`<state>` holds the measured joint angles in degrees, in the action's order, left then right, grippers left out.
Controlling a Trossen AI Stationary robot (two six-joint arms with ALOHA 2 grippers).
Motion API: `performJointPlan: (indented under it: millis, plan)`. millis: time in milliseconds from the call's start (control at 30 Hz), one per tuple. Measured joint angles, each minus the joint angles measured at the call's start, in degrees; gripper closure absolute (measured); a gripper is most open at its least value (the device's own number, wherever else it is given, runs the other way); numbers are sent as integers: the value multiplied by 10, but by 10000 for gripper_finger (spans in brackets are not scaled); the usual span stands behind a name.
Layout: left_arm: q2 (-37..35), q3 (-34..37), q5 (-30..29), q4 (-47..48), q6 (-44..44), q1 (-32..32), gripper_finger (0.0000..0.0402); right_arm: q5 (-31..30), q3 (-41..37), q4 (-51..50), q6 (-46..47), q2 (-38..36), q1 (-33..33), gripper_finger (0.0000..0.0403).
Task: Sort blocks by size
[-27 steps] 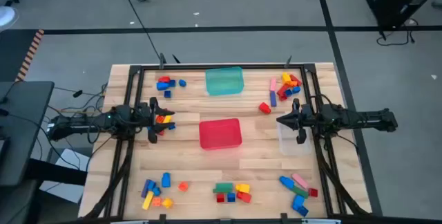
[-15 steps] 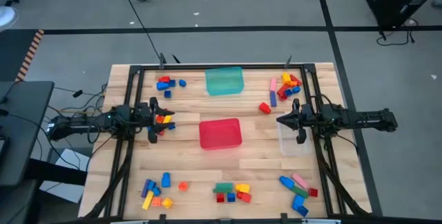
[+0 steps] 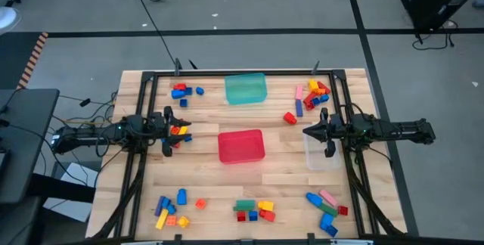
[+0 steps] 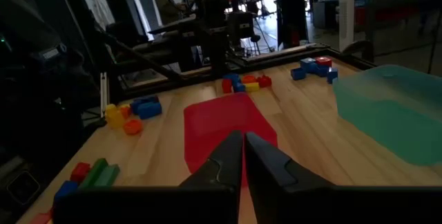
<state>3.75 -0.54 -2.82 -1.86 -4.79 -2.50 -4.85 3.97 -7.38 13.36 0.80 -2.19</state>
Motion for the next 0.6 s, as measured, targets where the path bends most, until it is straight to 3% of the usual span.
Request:
performJointPlan:
  millis: [600]
  plan:
    - [0, 0, 0, 0, 0, 0, 183, 0, 0, 0, 0, 0, 0, 371]
